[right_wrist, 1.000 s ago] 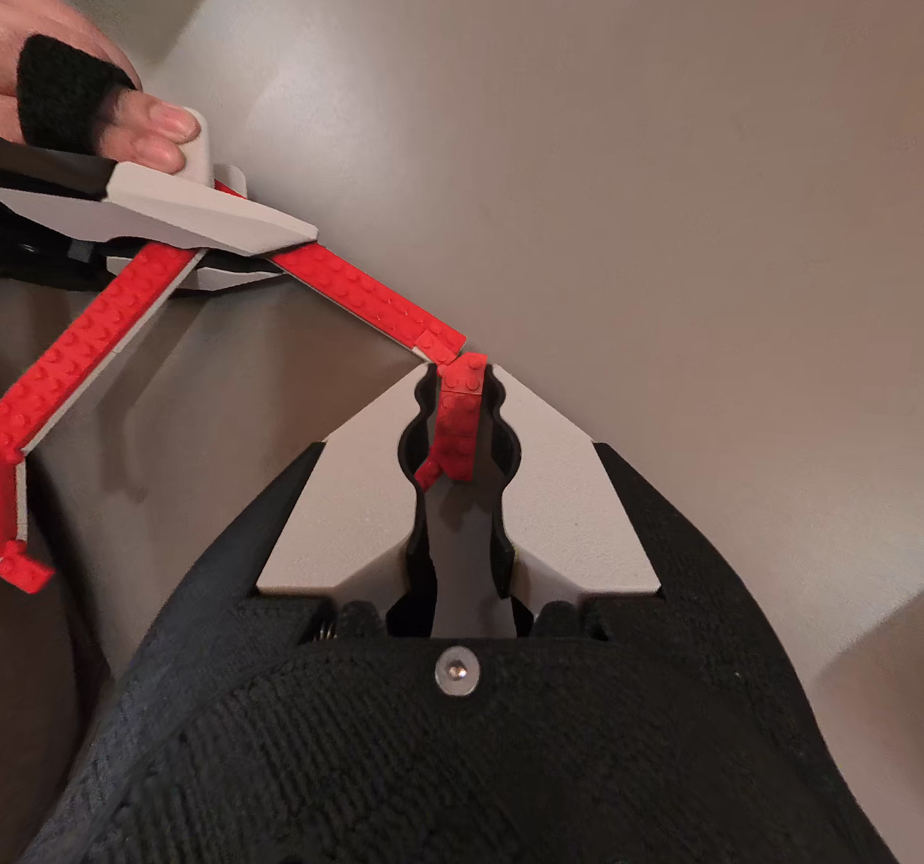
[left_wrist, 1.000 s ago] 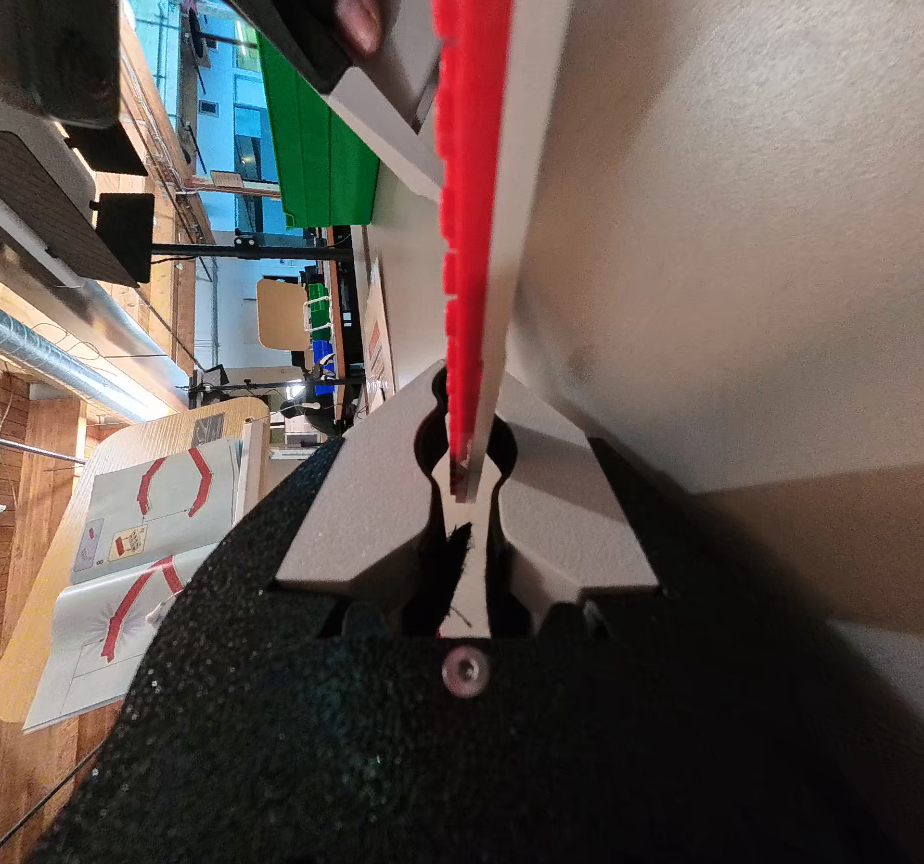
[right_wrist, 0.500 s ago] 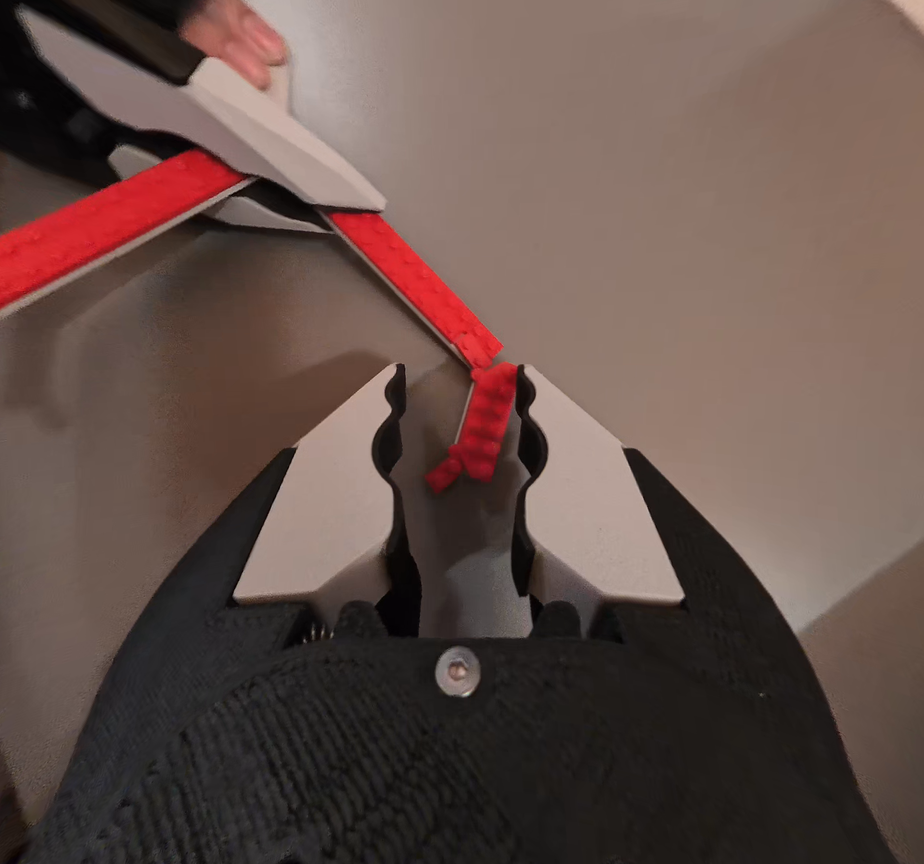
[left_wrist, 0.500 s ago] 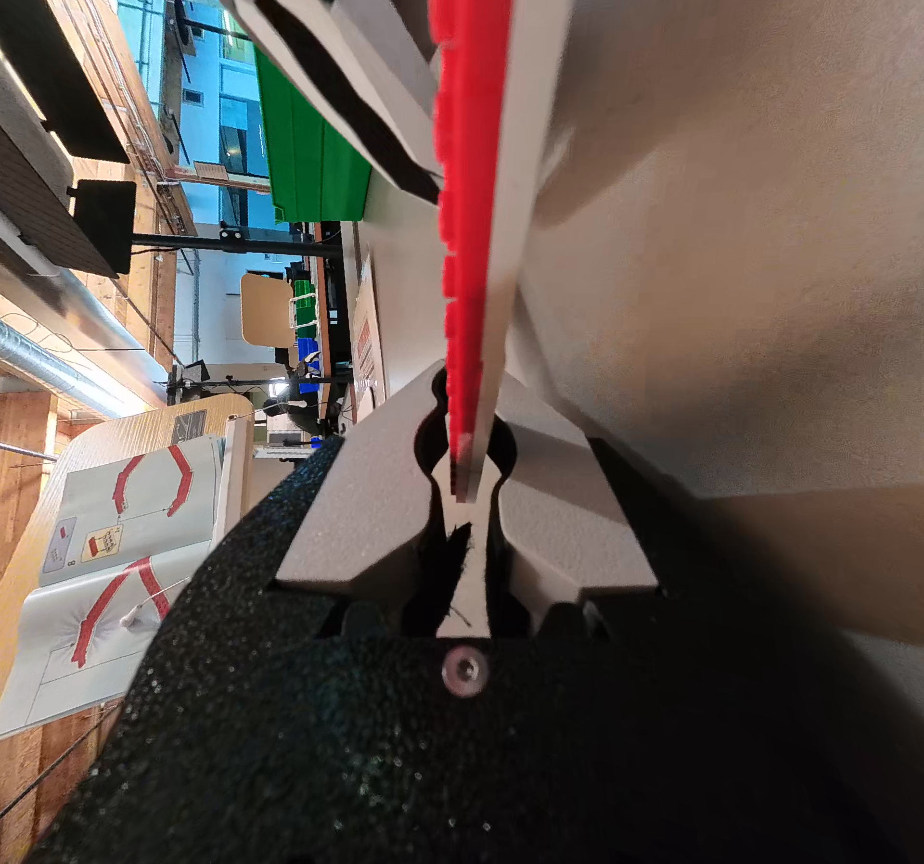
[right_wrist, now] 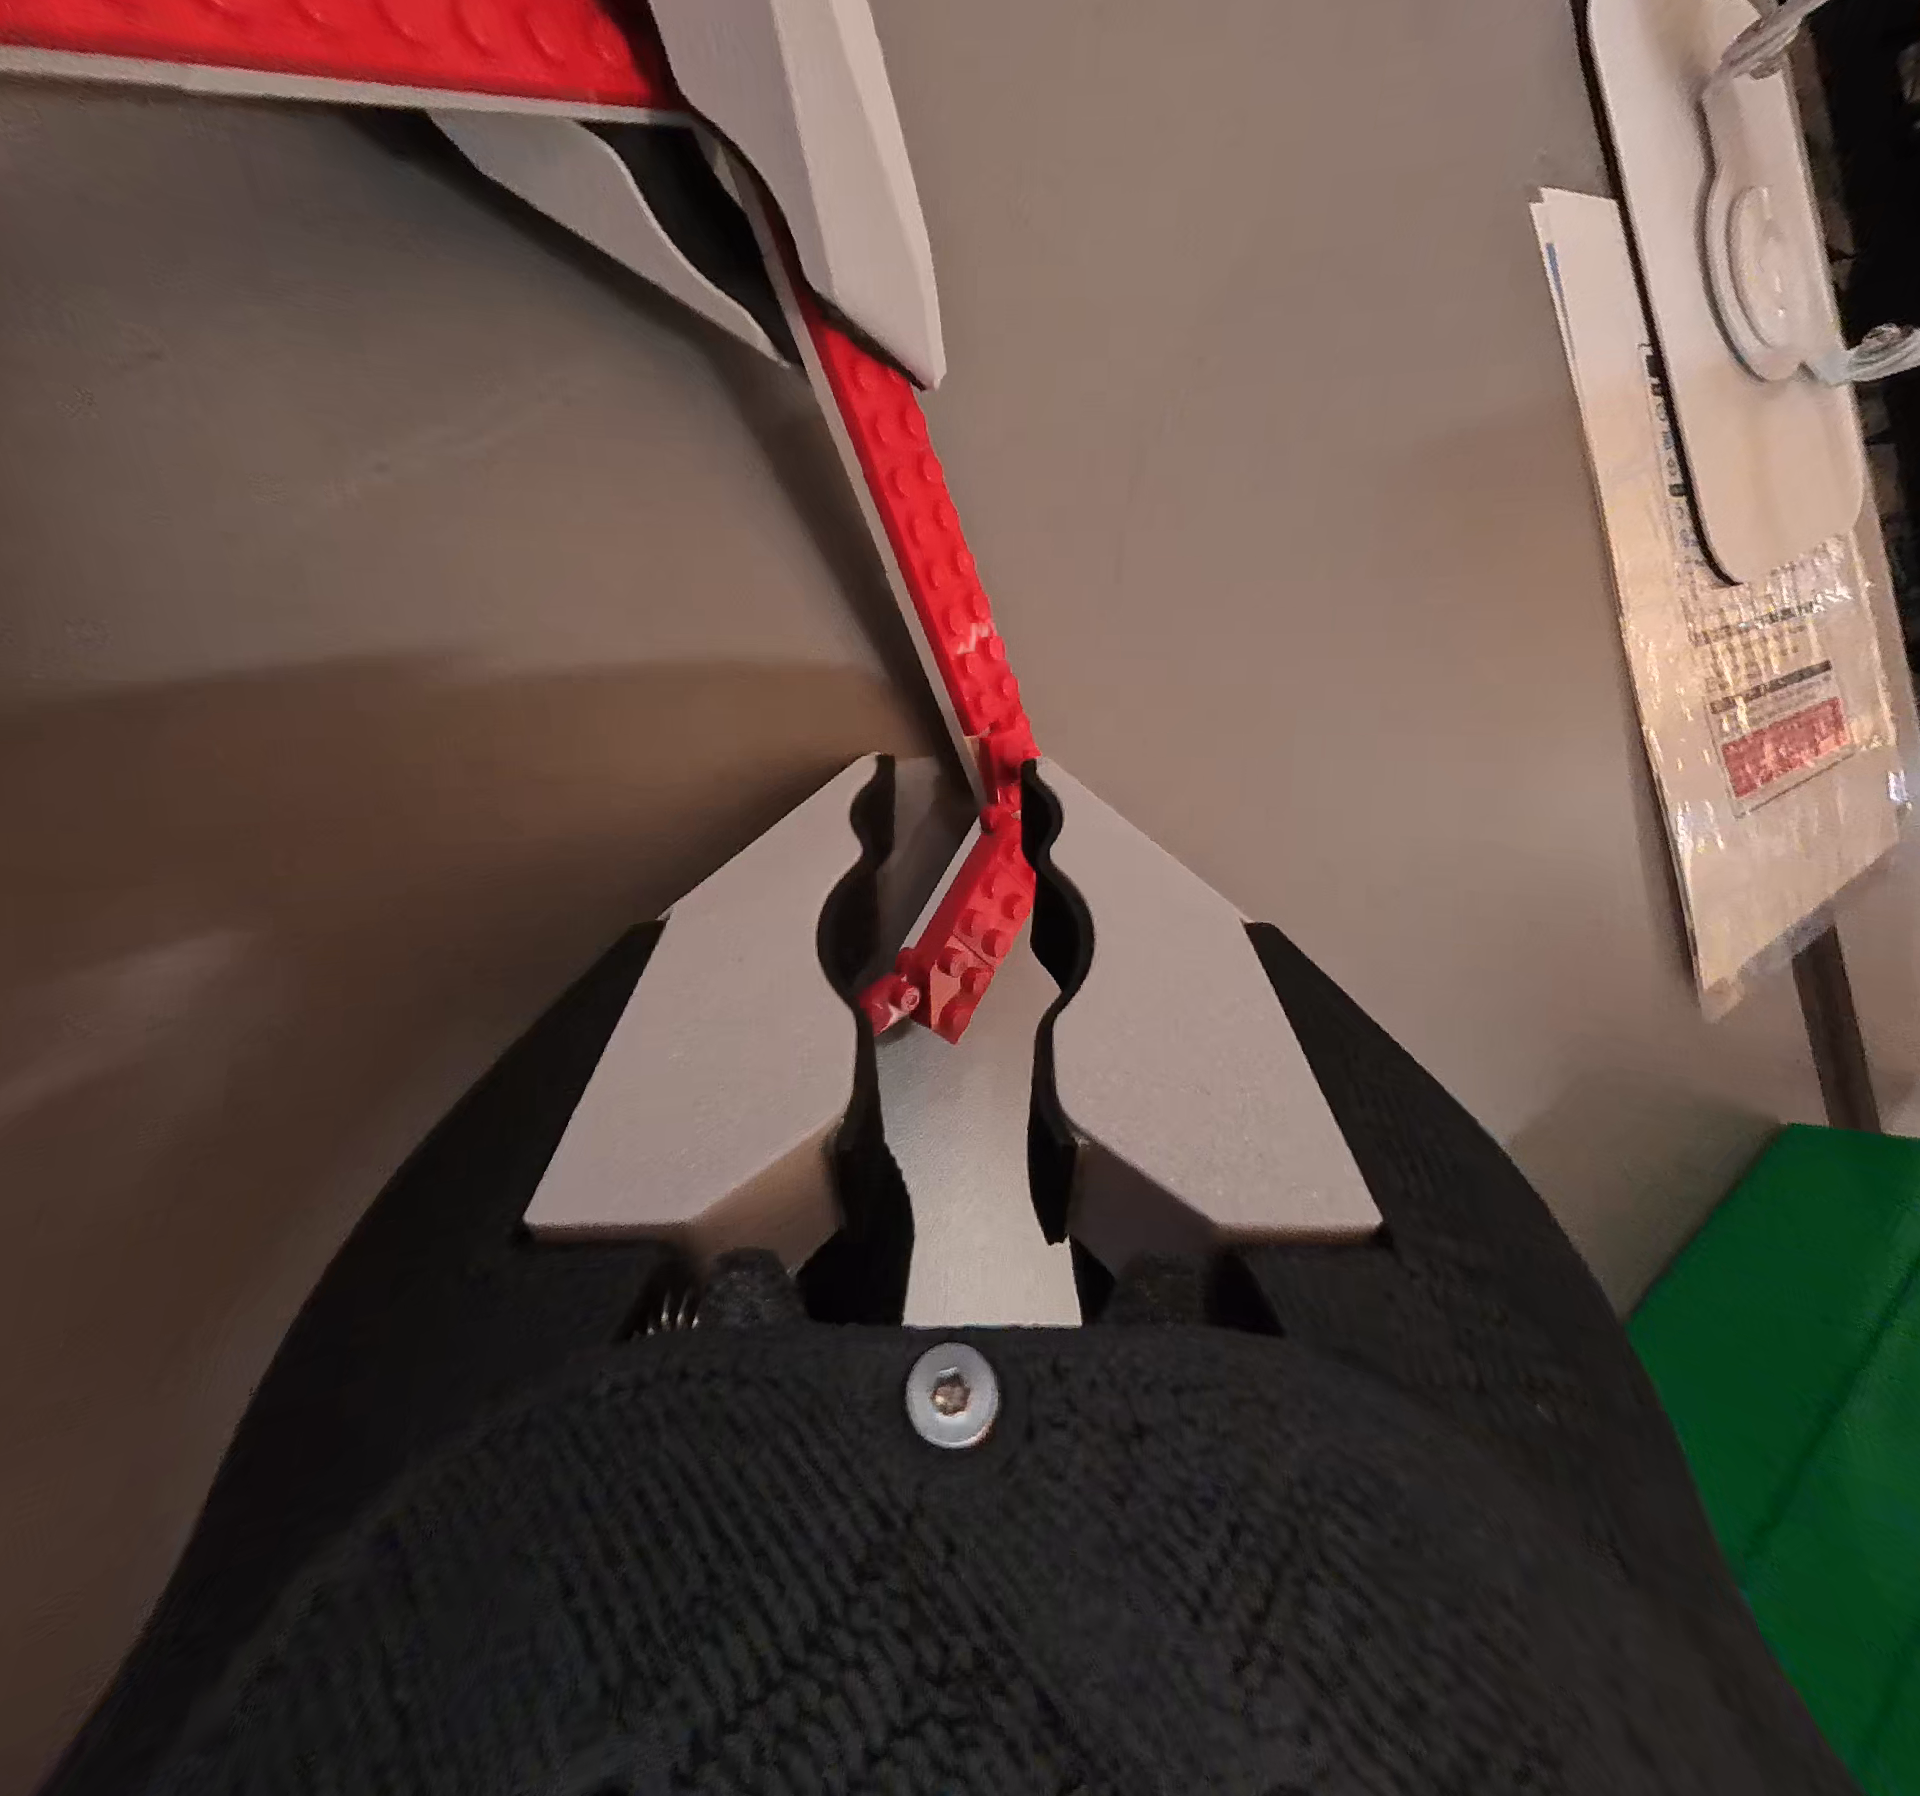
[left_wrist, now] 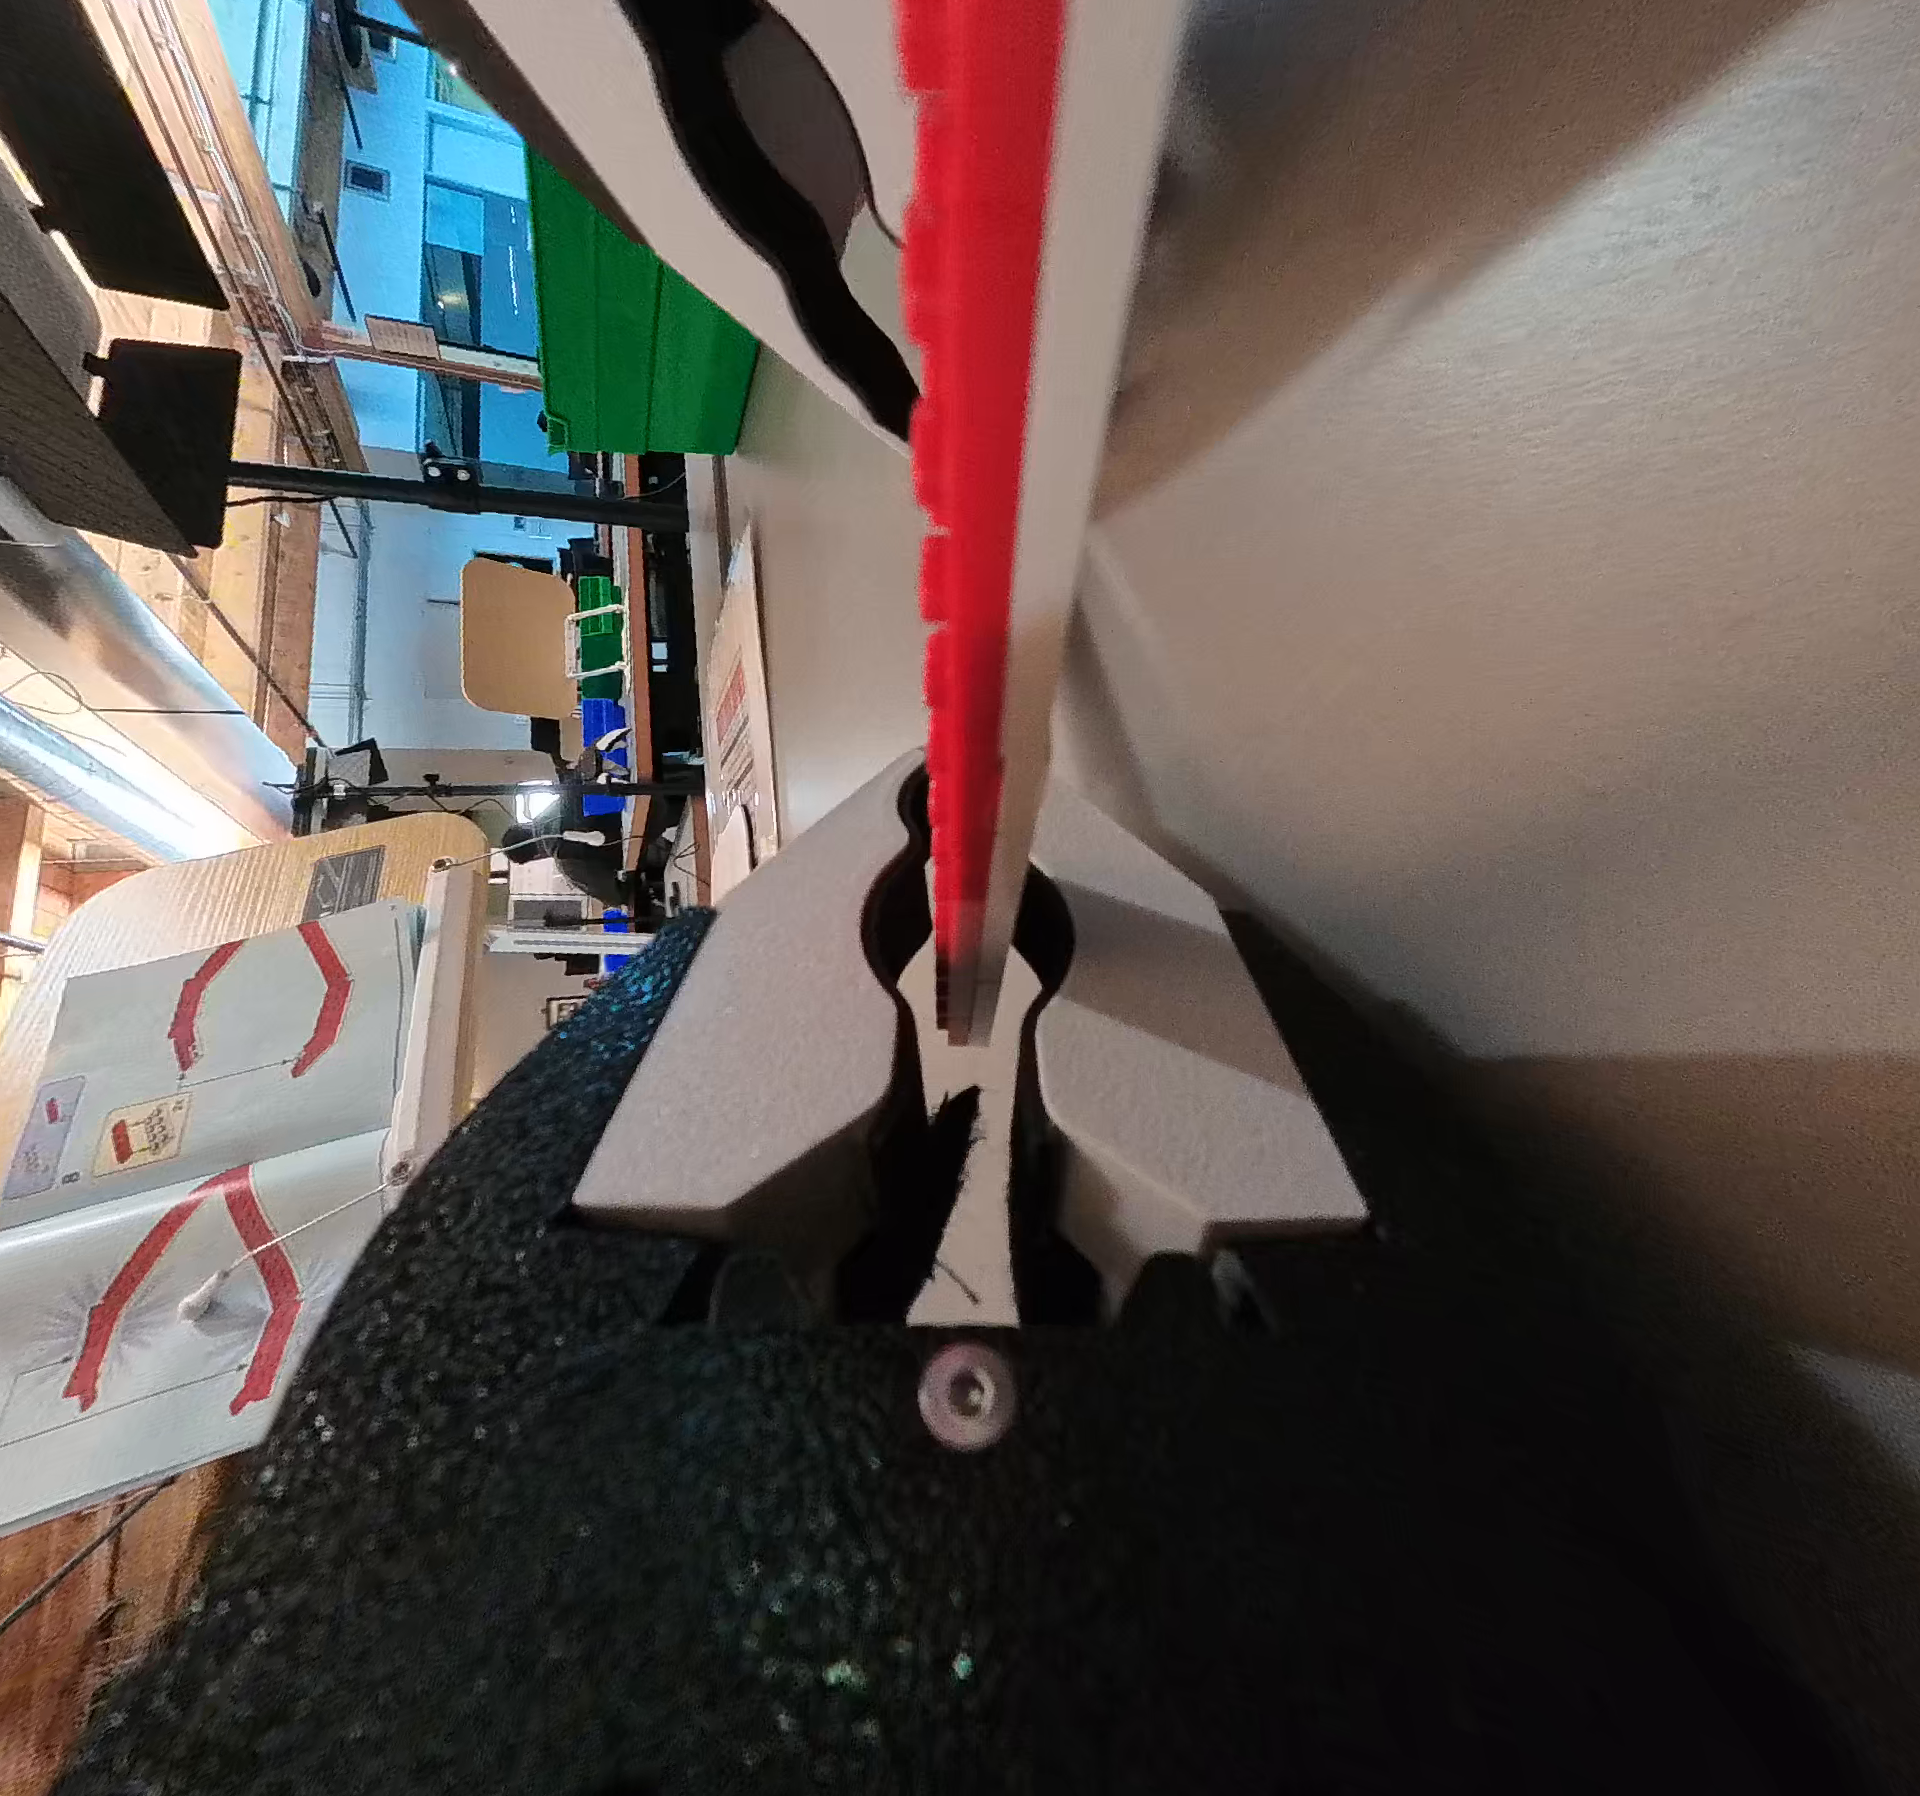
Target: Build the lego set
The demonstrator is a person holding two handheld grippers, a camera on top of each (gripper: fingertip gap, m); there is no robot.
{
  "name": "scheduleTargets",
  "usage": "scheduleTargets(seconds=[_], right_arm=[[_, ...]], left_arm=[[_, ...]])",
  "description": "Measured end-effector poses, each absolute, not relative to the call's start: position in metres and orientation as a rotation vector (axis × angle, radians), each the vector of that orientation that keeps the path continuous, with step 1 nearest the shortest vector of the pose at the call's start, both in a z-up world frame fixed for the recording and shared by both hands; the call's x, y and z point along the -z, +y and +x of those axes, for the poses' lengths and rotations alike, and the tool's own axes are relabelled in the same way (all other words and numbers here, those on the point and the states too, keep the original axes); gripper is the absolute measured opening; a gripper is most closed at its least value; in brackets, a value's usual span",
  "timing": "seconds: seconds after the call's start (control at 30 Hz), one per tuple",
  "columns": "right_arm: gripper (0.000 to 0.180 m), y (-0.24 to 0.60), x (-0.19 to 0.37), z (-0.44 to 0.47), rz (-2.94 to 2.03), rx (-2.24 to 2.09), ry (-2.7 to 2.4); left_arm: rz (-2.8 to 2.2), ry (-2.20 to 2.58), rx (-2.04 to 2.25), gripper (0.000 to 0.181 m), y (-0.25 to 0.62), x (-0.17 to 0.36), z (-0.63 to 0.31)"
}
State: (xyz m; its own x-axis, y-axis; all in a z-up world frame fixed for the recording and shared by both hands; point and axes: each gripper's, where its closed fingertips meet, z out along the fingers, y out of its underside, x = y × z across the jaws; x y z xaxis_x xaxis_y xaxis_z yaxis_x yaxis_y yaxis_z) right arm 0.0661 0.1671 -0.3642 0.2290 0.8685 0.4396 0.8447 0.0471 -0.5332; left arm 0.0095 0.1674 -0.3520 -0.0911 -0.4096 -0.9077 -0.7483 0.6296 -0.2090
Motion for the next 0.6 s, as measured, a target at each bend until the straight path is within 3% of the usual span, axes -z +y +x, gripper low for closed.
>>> scheduleTargets(seconds=[0.6], right_arm=[[0.008,0.180,0.357,0.066,-1.552,0.141,-1.616]], left_arm=[[-1.123,1.608,-0.114,0.006,0.173,0.345,0.013]])
